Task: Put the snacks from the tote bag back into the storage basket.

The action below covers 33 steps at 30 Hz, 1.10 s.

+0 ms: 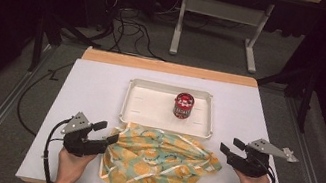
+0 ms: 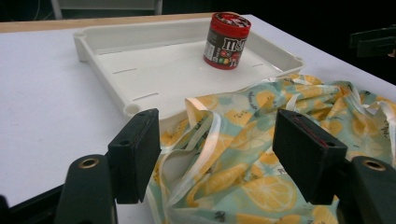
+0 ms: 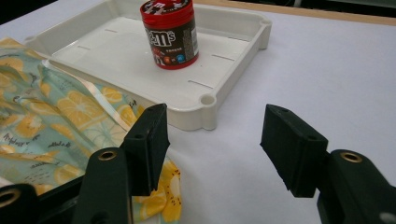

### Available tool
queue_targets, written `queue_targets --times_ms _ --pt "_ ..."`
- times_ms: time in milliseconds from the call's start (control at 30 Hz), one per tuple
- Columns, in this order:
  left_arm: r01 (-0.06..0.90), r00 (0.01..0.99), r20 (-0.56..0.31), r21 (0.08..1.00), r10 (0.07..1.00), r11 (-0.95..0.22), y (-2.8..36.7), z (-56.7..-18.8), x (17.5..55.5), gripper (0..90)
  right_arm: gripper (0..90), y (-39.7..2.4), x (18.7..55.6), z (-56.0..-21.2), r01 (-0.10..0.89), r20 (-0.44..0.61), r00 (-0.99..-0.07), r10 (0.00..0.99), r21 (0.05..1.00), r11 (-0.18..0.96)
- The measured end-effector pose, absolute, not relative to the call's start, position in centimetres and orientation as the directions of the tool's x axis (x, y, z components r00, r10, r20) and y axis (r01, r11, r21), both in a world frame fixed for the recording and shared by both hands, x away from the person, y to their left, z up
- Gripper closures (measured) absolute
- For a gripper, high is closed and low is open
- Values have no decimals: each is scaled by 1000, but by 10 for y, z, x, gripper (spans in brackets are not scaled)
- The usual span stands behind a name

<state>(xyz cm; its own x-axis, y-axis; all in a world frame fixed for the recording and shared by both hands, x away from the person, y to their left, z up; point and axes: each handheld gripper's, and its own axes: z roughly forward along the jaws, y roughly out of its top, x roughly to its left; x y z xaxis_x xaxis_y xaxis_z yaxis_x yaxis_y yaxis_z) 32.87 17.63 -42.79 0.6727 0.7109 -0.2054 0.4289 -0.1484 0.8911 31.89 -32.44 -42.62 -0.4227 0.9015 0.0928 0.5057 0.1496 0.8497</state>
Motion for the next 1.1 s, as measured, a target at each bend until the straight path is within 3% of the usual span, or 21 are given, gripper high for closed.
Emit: queue_targets --times_ms 1100 --pt "471 592 -225 876 774 -106 197 -443 336 354 438 -340 315 -439 512 105 -374 922 852 111"
